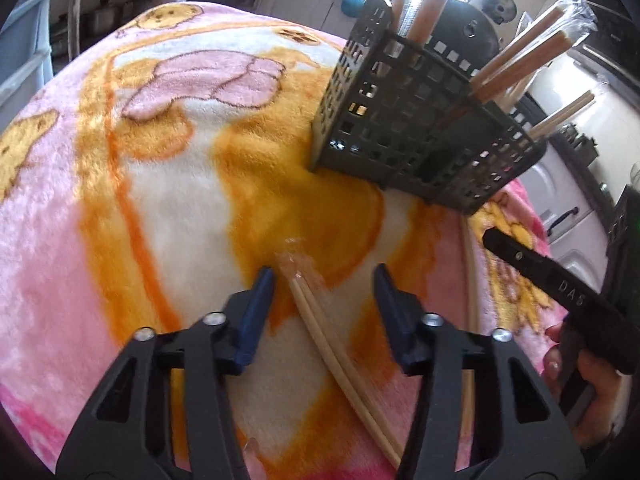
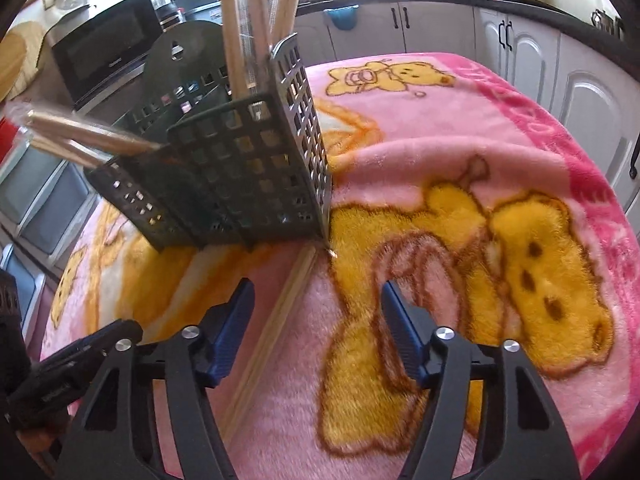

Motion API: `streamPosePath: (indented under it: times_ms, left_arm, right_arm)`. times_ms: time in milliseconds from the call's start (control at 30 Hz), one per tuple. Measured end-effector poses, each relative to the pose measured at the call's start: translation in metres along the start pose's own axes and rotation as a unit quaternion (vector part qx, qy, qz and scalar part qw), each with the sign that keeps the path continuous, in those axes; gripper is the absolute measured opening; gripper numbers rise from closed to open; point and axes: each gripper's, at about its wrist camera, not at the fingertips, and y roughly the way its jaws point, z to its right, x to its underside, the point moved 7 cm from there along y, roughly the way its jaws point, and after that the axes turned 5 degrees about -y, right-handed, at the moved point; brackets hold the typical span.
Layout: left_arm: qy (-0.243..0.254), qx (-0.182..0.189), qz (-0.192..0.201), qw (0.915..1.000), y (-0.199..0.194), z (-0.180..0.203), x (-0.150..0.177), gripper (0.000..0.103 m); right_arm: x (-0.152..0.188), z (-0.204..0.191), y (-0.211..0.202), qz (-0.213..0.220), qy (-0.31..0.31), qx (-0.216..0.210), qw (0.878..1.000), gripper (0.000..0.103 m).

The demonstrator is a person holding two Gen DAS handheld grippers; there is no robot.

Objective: Organize utensils
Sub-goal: 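Close the left tool on a chopstick while the right tool grasps a wrapped chopstick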

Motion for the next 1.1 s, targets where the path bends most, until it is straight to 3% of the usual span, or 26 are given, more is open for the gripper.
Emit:
streamPosePath:
  times_ms: [267,467,567,633,867,1100]
  left_arm:
    - [-0.015,0.005,0.007,0.9999,0.002,-0.014,-0.005,0.011]
    - [-0.016,0.012,0.008,0.9998,0.0,-0.017,-0.006,0.01]
    - [-0.02,0.016,0.008,0.9996,0.001,-0.017,-0.007,0.009]
    - [-0.021,0.017,0.009,0.9996,-0.001,-0.02,-0.006,0.009]
    - [-0.024,0.02,0.008,0.9995,-0.002,-0.02,-0.005,0.007]
    - [-0.031,0.049,0.017,0.9982,-0.013,-0.016,-0.008,0.005]
  right_arm:
    - [-0.007,0.005,0.023,-0.01,0.038,0.02,0.999,0.042]
    - [-0.007,0.007,0.027,-0.009,0.035,0.037,0.999,0.035]
    - [-0.005,0.015,0.025,-0.011,0.038,0.03,0.999,0.02]
    - [-0.003,0.023,0.023,-0.013,0.055,0.01,0.998,0.016]
    - [0.003,0.042,0.004,-0.002,0.118,-0.048,0.992,0.011]
    - [-0.002,0.062,-0.037,0.048,0.132,-0.076,0.987,0.01]
